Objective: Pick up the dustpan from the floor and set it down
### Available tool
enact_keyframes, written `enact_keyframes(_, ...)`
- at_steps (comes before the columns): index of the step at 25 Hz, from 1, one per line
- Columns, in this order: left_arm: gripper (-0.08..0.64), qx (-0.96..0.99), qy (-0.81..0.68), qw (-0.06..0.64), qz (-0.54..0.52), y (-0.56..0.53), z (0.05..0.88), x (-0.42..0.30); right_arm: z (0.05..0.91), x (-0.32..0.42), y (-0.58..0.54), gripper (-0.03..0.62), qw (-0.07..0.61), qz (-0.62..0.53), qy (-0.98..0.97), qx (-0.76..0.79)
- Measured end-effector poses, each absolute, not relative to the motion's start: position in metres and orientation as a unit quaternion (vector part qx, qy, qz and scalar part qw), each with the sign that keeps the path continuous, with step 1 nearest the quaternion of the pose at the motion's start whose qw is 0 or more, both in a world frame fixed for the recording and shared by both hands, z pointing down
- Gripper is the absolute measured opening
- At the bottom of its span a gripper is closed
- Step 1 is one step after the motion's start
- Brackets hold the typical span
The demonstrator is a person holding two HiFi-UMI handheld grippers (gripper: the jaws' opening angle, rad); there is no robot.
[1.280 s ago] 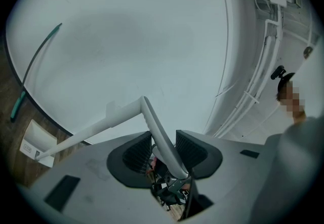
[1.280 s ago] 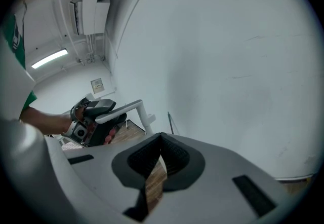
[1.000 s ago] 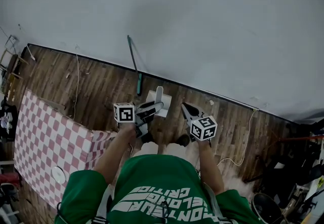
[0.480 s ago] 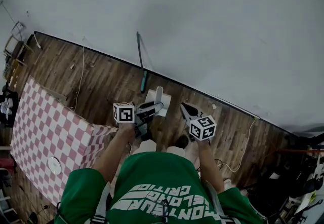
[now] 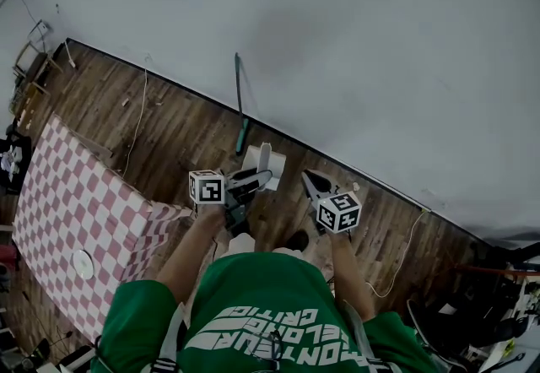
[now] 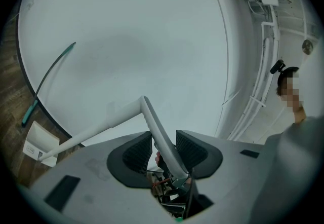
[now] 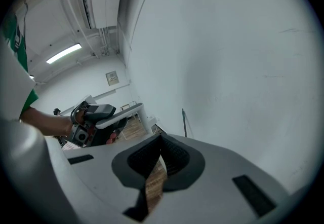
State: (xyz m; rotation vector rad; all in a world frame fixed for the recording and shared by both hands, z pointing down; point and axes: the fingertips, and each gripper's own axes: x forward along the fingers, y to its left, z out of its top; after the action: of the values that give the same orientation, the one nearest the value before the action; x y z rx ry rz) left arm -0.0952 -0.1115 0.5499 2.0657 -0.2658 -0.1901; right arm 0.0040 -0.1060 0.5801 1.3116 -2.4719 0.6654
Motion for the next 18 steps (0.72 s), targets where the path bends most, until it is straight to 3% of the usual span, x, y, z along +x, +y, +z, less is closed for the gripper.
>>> enact_keyframes(18,0.146,0.856,-0.125,0.493,-0.092,-0.134,0.547,-0.103,0.576,-0.001,-0.133,0.008,0.139,0.227,-0.86,0.436)
